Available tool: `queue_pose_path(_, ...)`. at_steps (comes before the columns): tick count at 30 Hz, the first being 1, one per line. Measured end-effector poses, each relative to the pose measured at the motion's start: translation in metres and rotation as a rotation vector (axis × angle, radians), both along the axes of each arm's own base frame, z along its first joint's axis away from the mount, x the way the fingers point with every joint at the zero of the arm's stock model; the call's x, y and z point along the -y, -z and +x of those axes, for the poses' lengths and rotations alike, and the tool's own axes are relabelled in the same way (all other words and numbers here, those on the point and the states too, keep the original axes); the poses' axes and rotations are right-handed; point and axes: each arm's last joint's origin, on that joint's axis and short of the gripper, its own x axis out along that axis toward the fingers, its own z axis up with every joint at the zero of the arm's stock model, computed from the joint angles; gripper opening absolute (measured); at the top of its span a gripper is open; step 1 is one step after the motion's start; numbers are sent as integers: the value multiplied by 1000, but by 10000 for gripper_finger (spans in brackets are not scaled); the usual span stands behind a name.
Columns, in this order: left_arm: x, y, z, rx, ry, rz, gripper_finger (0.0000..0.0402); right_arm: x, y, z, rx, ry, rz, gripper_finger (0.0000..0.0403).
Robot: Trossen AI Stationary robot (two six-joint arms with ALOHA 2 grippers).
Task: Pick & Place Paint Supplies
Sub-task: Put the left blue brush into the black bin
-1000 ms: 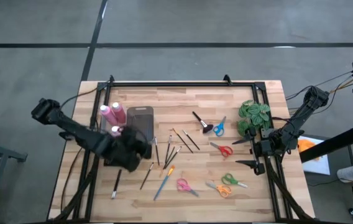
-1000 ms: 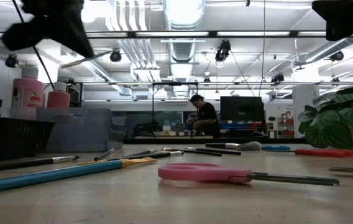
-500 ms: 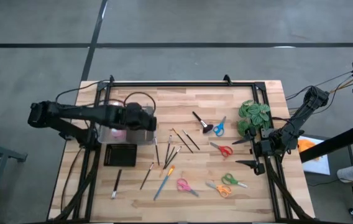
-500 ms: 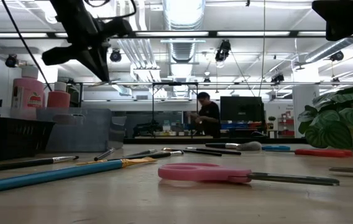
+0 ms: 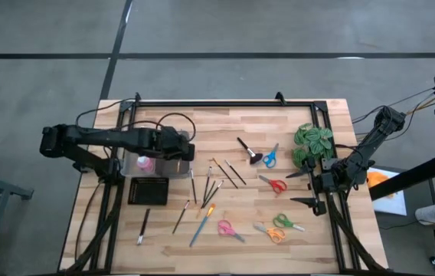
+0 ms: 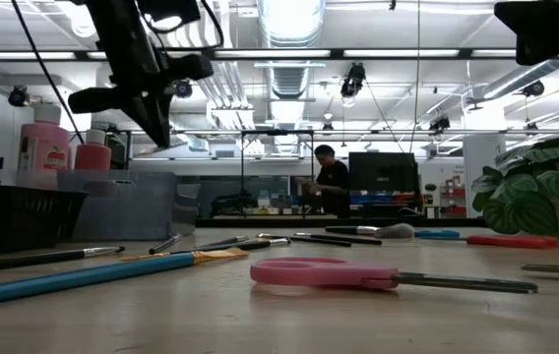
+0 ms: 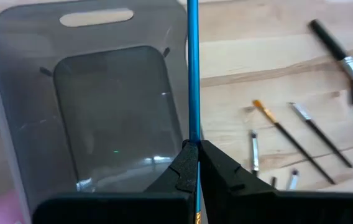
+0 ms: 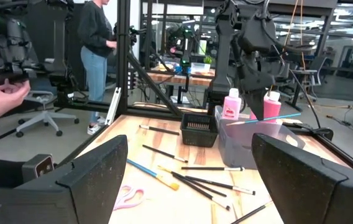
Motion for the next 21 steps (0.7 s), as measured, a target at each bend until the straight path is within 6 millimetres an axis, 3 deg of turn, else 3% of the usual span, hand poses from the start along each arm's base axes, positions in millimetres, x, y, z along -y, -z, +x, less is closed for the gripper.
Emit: queue_pose_path(21,-15,54,22,-207,-37,-143,10,0,0,0,-4,0,-4,341)
